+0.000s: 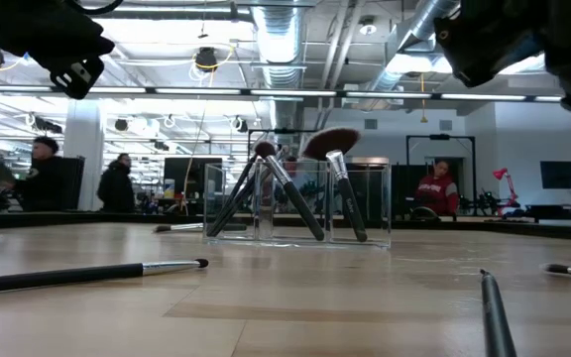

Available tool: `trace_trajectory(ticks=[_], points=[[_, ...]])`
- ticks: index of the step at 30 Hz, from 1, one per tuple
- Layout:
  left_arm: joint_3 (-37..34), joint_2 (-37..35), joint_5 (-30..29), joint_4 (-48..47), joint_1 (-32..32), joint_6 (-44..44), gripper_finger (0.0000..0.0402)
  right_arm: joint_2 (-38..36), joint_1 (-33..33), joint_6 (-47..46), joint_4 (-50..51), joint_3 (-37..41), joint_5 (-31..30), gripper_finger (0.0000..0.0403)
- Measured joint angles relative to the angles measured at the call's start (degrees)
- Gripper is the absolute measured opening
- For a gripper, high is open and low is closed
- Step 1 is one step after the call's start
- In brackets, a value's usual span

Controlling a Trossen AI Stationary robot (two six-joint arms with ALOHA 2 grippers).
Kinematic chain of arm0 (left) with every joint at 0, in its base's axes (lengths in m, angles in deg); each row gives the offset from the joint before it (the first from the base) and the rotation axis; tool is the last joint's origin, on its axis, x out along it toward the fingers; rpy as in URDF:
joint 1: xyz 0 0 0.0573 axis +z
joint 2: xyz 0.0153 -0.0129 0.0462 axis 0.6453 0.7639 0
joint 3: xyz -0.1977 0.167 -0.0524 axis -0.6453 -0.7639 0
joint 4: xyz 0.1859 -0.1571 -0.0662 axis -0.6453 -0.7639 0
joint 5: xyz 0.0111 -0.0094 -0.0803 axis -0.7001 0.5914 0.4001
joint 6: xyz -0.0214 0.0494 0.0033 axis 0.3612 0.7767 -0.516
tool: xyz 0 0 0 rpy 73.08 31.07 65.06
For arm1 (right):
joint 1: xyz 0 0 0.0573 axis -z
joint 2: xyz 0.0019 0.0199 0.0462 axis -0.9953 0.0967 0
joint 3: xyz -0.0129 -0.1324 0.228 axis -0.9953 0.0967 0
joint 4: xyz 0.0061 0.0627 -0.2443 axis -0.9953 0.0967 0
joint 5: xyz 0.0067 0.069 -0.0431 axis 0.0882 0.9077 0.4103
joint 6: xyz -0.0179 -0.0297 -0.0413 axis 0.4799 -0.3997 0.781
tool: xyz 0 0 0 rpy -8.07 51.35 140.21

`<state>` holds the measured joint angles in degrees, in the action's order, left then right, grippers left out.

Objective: Put items in baskets/containers
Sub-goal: Put the eyeshadow brush into the middle section of the transparent organizer

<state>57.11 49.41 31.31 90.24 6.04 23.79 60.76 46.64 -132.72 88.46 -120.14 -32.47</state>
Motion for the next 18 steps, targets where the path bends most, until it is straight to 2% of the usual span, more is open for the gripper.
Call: trace_trajectory(ticks=[7,12,18], points=[[0.00,0.00,0.00,0.03,0.00,0.09,0.0076,0.02,-0.13,1.27,0.02,0.07,0.74,0.0121],[0.00,0.00,0.00,0.02,-0.23,0.01,0.0076,0.00,-0.40,2.20,0.56,4.61,2.78,0.0121],[0.00,0.00,0.00,0.20,-0.61,0.14,0.0076,-0.34,-0.36,2.28,-2.40,5.20,1.93,0.0121]])
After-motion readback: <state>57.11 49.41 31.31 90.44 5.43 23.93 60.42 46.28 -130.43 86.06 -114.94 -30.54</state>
